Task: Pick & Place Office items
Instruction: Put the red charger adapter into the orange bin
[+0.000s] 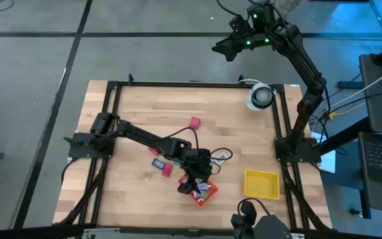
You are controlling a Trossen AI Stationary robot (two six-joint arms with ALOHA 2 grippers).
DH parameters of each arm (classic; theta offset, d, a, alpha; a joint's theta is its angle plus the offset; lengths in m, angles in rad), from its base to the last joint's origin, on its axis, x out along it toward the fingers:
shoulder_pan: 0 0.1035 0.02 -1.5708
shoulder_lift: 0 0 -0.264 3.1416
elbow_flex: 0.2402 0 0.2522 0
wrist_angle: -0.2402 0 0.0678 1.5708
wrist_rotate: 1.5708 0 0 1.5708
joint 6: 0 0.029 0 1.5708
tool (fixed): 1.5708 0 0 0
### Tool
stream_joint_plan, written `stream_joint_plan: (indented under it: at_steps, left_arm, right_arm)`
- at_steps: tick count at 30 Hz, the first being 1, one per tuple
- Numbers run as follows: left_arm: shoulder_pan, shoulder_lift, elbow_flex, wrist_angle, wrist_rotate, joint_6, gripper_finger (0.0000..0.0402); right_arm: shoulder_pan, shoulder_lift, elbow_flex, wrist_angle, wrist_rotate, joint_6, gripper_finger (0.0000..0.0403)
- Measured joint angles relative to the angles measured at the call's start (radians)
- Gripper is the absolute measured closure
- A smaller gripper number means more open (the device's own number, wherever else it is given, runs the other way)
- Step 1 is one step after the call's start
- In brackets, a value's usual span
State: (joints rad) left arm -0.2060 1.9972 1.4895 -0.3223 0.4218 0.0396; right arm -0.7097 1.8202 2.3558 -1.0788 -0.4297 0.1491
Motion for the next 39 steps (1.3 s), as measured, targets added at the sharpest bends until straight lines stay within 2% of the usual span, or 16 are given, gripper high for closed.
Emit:
stream_joint_plan:
  at_steps: [2,5,9,12,14,16,20,23,27,29,33,39]
  left_arm:
    - [0.014,-0.02,0.002,-0.025,-0.082,0.02,0.0143]
    - [0.075,-0.07,0.045,-0.147,-0.291,0.064,0.0144]
    - [0.202,-0.16,0.069,-0.395,-0.559,0.048,0.0144]
    - [0.318,-0.25,0.069,-0.516,-0.69,0.046,0.0144]
    - [0.406,-0.308,0.069,-0.583,-0.702,0.045,0.0144]
    - [0.496,-0.366,0.069,-0.636,-0.71,0.045,0.0144]
    - [0.684,-0.51,0.069,-0.71,-0.73,0.049,0.0144]
    - [0.821,-0.602,0.069,-0.752,-0.677,0.045,0.0144]
    - [0.944,-0.71,0.069,-0.784,-0.604,0.031,0.0144]
    - [0.972,-0.742,0.069,-0.788,-0.584,0.026,0.0144]
    - [0.996,-0.77,0.069,-0.787,-0.515,0.023,0.0144]
    - [0.995,-0.751,0.069,-0.788,-0.507,0.042,0.0144]
  right_arm:
    - [0.0,0.0,0.0,0.0,0.0,-0.004,0.0192]
    - [0.0,0.0,0.0,0.001,0.0,-0.02,0.0192]
    - [0.006,0.0,0.0,0.0,-0.004,-0.019,0.0192]
    - [0.028,0.0,0.0,-0.013,-0.004,-0.025,0.0192]
    - [0.052,0.0,0.0,-0.056,0.007,-0.059,0.0192]
    - [0.082,0.004,0.0,-0.126,0.063,-0.11,0.0192]
    - [0.126,0.017,-0.02,-0.304,0.248,-0.153,0.0192]
    - [0.165,0.02,-0.115,-0.414,0.37,-0.262,0.0192]
    - [0.203,0.02,-0.28,-0.36,0.392,-0.275,0.0192]
    - [0.204,0.015,-0.36,-0.267,0.412,-0.224,0.0192]
    - [0.227,0.034,-0.508,-0.105,0.378,-0.08,0.0192]
    - [0.284,0.089,-0.605,-0.093,0.461,0.316,0.0192]
